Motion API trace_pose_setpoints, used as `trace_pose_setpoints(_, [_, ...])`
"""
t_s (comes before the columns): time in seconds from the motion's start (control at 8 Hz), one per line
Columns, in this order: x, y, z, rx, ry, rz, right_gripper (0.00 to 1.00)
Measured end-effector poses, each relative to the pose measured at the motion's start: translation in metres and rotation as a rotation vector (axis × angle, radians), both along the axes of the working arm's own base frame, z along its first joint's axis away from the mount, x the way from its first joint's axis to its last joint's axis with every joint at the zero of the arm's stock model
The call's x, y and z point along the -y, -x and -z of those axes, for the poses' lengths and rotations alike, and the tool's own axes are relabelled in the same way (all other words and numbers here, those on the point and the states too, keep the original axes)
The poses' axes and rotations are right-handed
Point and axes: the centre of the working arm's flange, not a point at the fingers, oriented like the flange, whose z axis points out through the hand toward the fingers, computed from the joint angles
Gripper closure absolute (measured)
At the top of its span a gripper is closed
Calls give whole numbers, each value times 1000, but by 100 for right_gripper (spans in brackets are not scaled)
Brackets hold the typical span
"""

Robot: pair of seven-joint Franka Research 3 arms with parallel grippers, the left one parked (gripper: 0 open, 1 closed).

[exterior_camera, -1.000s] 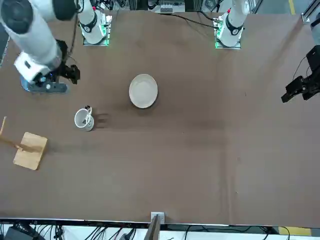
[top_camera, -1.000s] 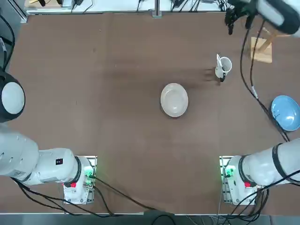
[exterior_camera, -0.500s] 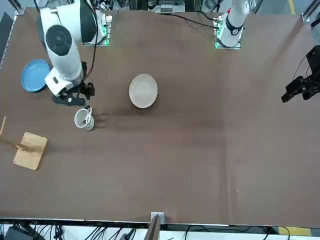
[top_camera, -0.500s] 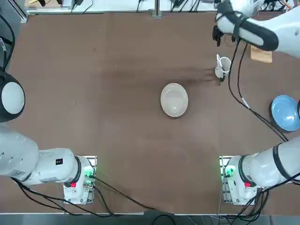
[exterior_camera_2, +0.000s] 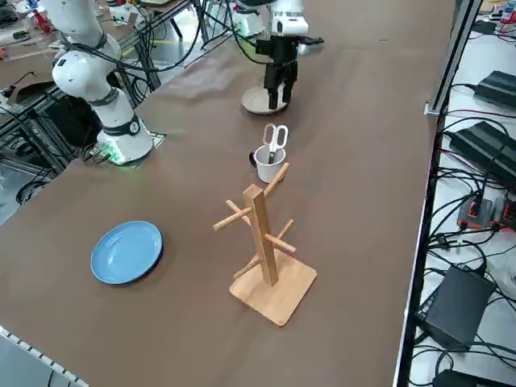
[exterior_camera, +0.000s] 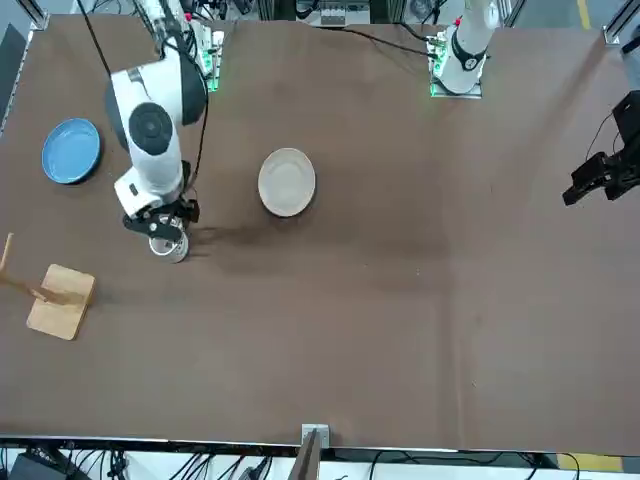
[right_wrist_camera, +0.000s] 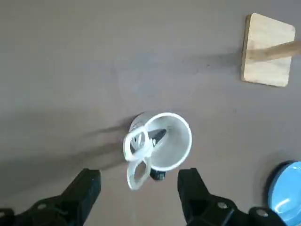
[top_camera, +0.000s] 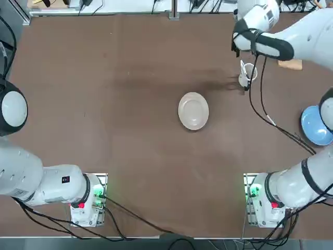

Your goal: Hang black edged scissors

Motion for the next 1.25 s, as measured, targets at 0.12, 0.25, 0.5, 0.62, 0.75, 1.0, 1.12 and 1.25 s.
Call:
trace_pose_setpoints(0.12, [-2, -3, 19, 12, 28, 22, 3])
trace_pose_setpoints(0.25, [-7, -3, 37, 13, 52, 27, 4])
trace_pose_setpoints(0.5, [-20, 1, 61, -8, 68, 16, 8])
trace_pose_setpoints(0.62, [-21, 2, 66, -16, 71, 13, 10])
trace_pose_setpoints(0.75, [-21, 3, 68, -21, 73, 14, 12])
trace_pose_setpoints(1.0, [-18, 4, 70, -33, 86, 18, 15])
trace_pose_setpoints(1.12, [-16, 4, 71, -43, 103, 20, 16])
trace_pose_setpoints(1.25, [-12, 6, 72, -57, 121, 26, 18])
